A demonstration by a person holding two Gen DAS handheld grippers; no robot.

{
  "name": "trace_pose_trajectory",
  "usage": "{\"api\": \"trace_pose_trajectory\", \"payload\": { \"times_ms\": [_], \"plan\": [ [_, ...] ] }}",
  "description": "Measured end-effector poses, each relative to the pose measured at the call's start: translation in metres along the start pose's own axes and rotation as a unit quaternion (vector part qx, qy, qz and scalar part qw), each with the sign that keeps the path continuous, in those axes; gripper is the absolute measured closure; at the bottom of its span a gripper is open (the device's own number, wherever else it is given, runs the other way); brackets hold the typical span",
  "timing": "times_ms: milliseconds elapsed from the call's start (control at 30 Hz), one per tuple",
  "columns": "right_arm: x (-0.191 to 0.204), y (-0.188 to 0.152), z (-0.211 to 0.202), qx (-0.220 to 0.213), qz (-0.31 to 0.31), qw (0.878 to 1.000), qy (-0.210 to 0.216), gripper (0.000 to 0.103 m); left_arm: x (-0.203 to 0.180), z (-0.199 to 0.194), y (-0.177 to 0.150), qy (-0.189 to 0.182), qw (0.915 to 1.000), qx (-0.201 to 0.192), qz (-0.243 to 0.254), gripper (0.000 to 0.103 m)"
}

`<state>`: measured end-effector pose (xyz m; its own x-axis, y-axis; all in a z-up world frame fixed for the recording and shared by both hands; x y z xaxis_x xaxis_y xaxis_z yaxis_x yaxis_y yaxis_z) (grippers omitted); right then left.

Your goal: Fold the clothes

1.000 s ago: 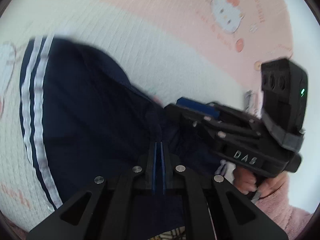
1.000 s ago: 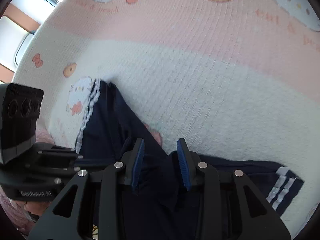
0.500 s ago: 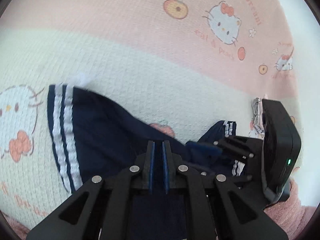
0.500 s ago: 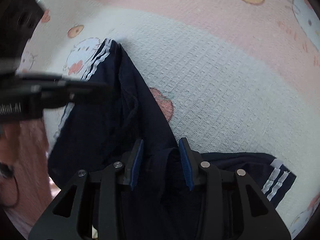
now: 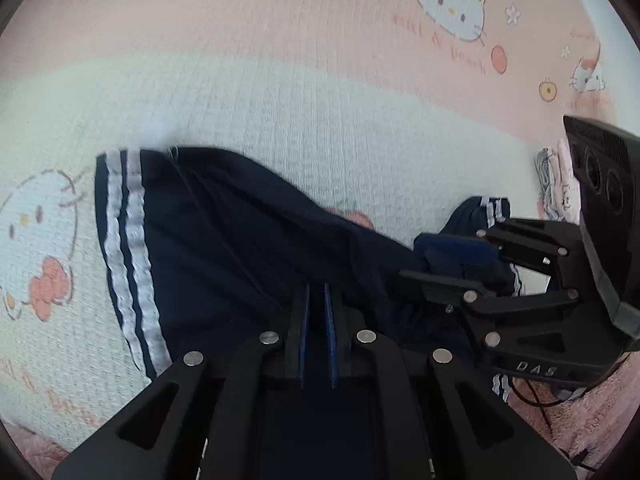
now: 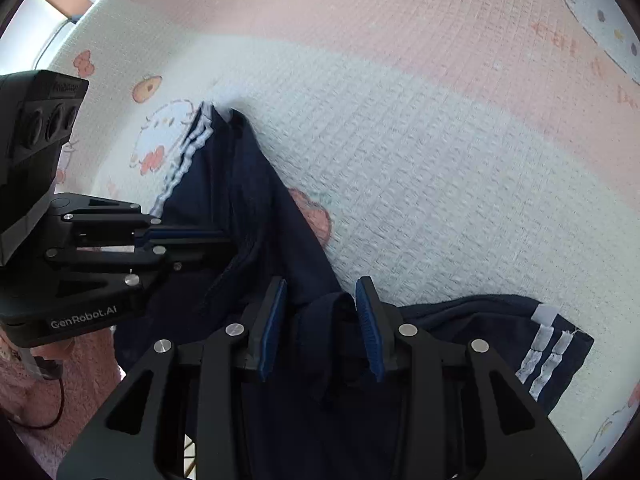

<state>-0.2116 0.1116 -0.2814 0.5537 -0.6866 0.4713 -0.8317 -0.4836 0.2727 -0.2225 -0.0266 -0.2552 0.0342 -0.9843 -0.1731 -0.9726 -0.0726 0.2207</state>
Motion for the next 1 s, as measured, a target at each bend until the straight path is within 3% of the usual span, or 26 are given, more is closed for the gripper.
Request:
{"api": "trace_pose_trajectory", "payload": {
  "times_ms": [133, 233, 533, 600, 833, 1000],
  "plan": [
    [0.01, 0.002, 0.007, -0.003, -0.01, 1.0, 0.01, 0.066, 0.002, -0.008, 0.008, -0.04, 0.9985, -0.025, -0.029, 0.094],
    [0.015, 0.002, 0.017, 0.009, -0.016, 1.0, 0.014, 0.064, 0.0, -0.001, 0.015, -0.082, 0.9959, -0.02, -0.032, 0.094],
    [0.005, -0.003, 0.015, 0.021, -0.008, 1.0, 0.014, 0.064, 0.001, 0.019, 0.001, -0.026, 0.999, 0.036, -0.003, 0.094],
    [0.006, -0.003, 0.016, 0.021, -0.013, 1.0, -0.004, 0.064, 0.001, 0.018, -0.005, -0.02, 0.9991, 0.038, -0.006, 0.094],
    [0.019, -0.015, 0.007, -0.007, 0.043, 0.999, 0.016, 0.062, 0.005, 0.012, -0.018, -0.034, 0.9989, 0.023, -0.02, 0.094],
    [0.035, -0.031, 0.012, -0.006, 0.049, 0.999, 0.002, 0.062, -0.001, 0.0, -0.031, -0.062, 0.9969, 0.021, -0.043, 0.094]
  ]
}}
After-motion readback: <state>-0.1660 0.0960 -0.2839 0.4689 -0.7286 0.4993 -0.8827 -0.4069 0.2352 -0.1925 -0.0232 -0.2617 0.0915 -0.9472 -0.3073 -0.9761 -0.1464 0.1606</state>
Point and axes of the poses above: each gripper's, at about its wrist camera, not at the fingertips, and z roughly the way its jaws point, x to its left, y to its top, the point moved 1 cm from there along z, roughly the way its jaws point, and after that the axes turned 9 degrees about y, right-handed, at the moved point
